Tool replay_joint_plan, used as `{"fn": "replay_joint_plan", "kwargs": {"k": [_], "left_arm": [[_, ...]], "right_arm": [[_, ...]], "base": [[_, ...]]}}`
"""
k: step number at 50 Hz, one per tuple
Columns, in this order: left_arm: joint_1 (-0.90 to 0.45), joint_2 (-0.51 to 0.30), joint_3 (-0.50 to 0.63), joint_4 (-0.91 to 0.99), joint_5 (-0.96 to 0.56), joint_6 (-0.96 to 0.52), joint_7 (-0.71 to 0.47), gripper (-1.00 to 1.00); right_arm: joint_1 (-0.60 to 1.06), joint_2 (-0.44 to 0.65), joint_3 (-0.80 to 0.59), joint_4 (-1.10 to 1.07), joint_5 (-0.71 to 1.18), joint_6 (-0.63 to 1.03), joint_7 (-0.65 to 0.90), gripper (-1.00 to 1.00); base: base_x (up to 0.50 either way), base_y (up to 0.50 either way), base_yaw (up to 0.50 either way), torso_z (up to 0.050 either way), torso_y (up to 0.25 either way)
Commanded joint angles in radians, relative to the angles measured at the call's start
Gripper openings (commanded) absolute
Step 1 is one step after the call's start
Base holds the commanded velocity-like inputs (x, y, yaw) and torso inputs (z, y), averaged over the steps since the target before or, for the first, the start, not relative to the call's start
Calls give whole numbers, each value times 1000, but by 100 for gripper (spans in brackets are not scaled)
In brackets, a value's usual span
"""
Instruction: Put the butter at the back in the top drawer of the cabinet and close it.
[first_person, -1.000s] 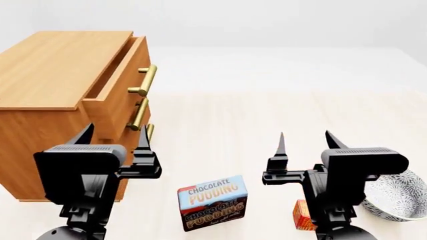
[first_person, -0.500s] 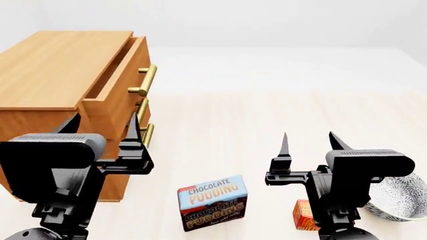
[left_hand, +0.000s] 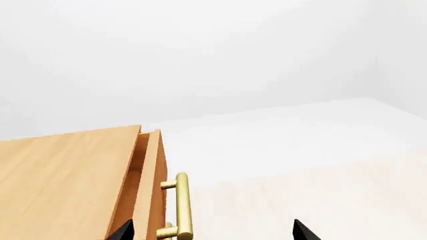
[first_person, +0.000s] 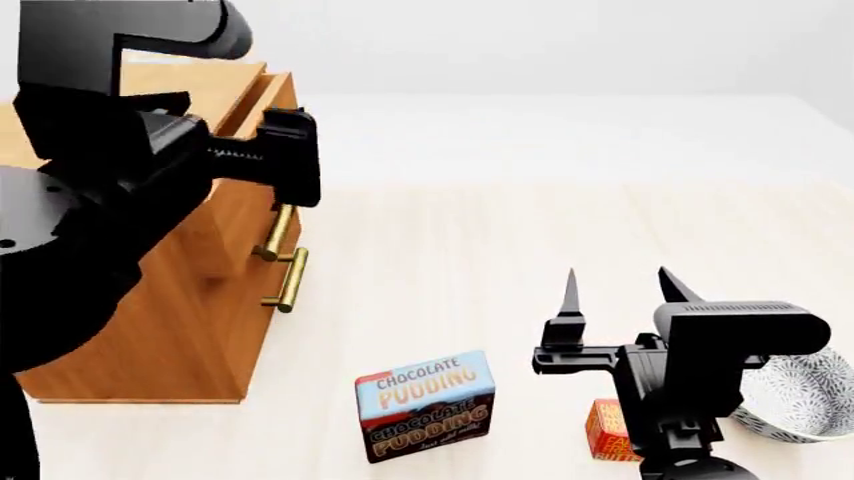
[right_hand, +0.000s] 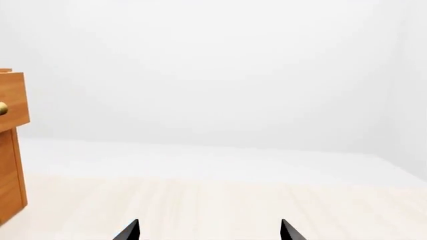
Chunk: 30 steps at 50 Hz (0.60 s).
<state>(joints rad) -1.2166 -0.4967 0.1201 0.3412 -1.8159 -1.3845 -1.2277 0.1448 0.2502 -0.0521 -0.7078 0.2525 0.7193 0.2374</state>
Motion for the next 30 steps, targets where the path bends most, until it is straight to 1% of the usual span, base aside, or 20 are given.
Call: {"fn": "replay_joint_plan", "kwargs": {"k": [1,4,10,12,17,24,27,30], "left_arm": [[-434,-19,280,-436,-209,-86,-163,100],[-522,4,340,-577,-201,-117,-136,100],[-656,56,485,-838,-175,-176,-29,100],[-704,73,557,-908,-104,-179,76,100],[-782,120,671,-1032,62,-167,305,100],[-896,230,877,-1265,275,-162,663,100],[-930,274,952,-1347,344,-145,787,100],[-950,306,1000,-1402,385,-135,867,100]], "right_arm": [[-2,6,0,1,7,-1,2,100],[-1,8,-1,2,9,1,3,100],[1,12,-1,0,14,7,4,100],[2,13,-1,0,16,8,5,100],[2,15,-2,2,18,6,5,100],[1,19,0,2,22,3,6,100],[0,21,-3,3,22,2,6,100],[-1,23,-4,3,23,2,7,100]], "base": [[0,0,0,0,0],[0,0,0,0,0],[0,0,0,0,0],[0,0,0,0,0],[0,0,0,0,0],[0,0,0,0,0],[0,0,0,0,0],[0,0,0,0,0]]}}
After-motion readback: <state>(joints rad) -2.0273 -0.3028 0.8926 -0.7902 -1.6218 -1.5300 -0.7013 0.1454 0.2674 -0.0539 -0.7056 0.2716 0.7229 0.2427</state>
